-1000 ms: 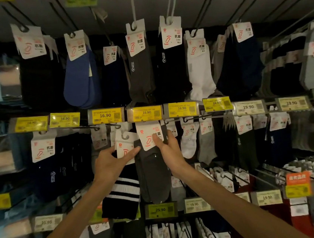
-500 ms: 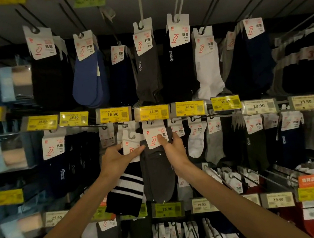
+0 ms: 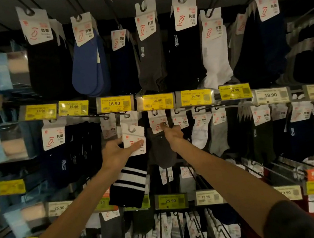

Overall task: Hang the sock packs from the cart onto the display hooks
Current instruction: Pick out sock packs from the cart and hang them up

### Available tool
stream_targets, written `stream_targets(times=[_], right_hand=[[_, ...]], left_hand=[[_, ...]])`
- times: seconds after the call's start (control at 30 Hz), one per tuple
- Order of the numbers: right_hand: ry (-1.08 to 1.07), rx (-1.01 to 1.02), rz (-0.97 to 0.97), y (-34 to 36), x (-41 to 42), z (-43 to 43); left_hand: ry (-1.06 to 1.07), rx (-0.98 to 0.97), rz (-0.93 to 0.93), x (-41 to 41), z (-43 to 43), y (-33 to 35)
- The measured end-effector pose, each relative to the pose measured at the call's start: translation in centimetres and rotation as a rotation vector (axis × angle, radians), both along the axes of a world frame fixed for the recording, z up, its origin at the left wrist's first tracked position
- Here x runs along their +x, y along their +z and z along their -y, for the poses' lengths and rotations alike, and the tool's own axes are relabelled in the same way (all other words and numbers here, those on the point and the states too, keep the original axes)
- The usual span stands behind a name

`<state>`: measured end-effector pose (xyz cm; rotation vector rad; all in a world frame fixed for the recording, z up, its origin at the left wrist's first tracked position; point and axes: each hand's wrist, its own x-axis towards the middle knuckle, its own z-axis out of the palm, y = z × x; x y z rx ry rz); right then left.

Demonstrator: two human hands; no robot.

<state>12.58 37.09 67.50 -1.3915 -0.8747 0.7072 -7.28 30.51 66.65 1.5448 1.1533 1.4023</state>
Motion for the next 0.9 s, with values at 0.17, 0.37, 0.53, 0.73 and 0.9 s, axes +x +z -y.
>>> stream_targets(times=[0.17,0.37,0.53,0.73,0.9], right_hand=[[-0.009,-0.132,0.112,1.2,0.5,-3.0],[-0.079,-0.184,0.248,0.7,1.4,-5.4],[-0.18,-0.102,0.962,-2.7,0.0,-4.0],[0.131,0.122,0.537,-6.0,-1.0,1.1],[0.302,0.243,-0.018,-8.1,-1.8,10.8]], left_hand=[[0.007,-0.01,-0.02,1.4,-1.0,-0.3],[-0.028,-0.022,-0.014,2.6,-1.3,-0.4],[-0.029,-0.041,-0.027,2.6,-1.4,-0.9],[-0.077,-0.068,0.077,1.9,-0.9,-1.7],[-0.199,-0.133,0.153,1.9,2.2,-3.1]])
